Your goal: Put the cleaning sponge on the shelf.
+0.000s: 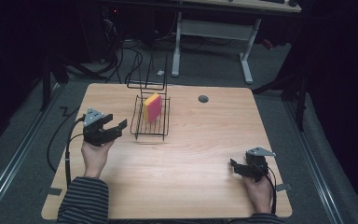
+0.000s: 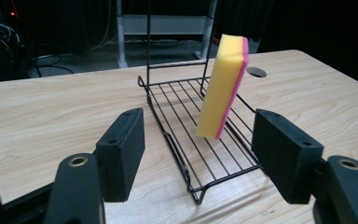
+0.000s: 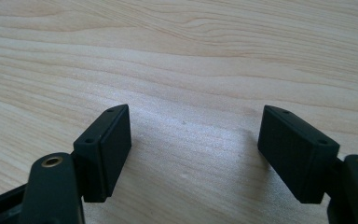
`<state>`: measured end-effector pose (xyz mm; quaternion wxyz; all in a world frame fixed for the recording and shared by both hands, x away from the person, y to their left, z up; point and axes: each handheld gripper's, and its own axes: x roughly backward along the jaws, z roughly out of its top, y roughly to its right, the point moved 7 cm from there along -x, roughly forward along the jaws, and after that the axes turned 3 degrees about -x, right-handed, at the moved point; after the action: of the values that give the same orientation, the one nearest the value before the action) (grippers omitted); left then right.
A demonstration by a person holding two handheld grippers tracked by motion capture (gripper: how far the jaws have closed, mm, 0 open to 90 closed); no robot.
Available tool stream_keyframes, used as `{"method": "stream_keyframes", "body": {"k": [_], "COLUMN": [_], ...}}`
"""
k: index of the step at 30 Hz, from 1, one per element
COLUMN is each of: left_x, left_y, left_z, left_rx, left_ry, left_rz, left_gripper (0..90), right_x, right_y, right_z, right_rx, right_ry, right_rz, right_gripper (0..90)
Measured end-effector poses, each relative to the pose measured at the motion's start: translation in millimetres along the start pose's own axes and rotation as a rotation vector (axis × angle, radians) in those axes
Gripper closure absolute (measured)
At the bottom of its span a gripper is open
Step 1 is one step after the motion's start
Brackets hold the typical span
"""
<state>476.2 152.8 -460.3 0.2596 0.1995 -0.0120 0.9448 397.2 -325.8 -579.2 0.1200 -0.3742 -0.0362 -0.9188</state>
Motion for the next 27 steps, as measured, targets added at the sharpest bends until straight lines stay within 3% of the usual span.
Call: {"method": "stream_keyframes", "body": {"k": [10,12,27], "left_x": [14.4,18.0,35.1], "left_y": [-6.6,-10.7,-18.8], "left_z": [-4.1,-7.0,-15.4], "left_rx": [0.005,0.002,0.028], "left_ry": [0.016,0.017,0.038], "left_rz": [0.019,0.043,0.058], "left_gripper": [35.5,35.5,35.4], "right_x": [0.0,0.0,-0.1], "right_y": [0.0,0.0,0.0], "right_z": [0.0,0.0,0.1], "right_rx": [0.000,0.000,-0.001], "right_ry": [0.000,0.000,0.000], "right_rz": [0.000,0.000,-0.001], "right_gripper": [25.9,25.9,25.9]}}
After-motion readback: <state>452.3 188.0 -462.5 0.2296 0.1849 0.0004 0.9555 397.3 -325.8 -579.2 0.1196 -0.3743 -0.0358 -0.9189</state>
